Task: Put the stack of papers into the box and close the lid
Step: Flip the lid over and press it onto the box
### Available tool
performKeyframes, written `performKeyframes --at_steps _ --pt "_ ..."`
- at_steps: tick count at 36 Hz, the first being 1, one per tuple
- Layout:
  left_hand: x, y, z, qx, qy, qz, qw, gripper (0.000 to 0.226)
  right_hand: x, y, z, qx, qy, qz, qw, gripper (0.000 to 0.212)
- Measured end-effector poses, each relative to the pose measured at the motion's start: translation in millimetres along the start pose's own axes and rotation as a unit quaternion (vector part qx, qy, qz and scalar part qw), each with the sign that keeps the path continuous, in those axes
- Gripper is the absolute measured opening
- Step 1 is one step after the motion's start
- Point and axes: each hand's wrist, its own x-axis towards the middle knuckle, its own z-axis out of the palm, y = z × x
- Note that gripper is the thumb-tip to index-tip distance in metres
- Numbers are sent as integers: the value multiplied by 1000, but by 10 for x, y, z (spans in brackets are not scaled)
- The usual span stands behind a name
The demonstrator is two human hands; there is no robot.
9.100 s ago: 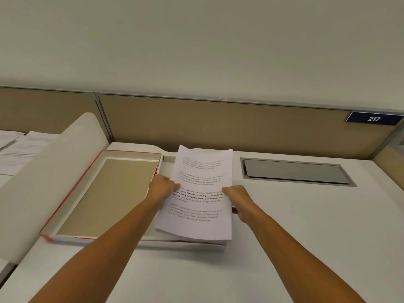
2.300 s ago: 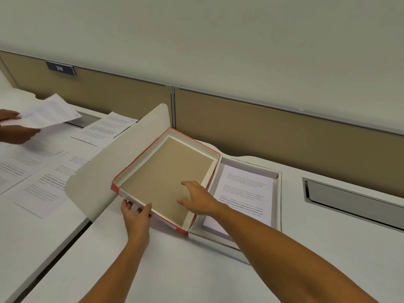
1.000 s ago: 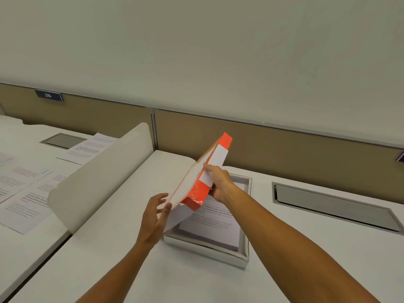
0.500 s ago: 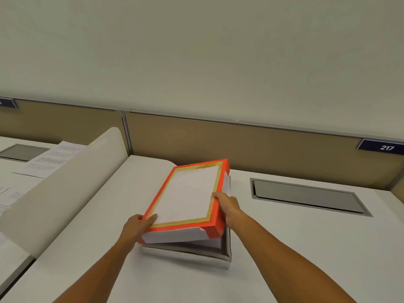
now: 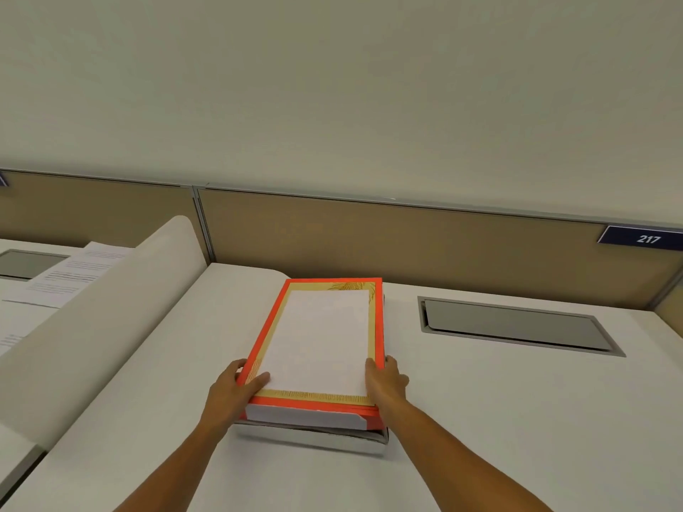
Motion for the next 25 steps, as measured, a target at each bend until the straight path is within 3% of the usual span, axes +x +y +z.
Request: performKeyframes --at_steps 9,19,25 --pt "-29 -10 -32 -14 -3 13 1000 60 78 33 78 -55 33 -6 998 58" --pt "-18 308 25 -66 34 61 995 51 207 47 -30 -39 43 -39 998 55" --pt "34 334 18 -51 31 54 997 51 267 85 -51 -36 -11 -5 999 56"
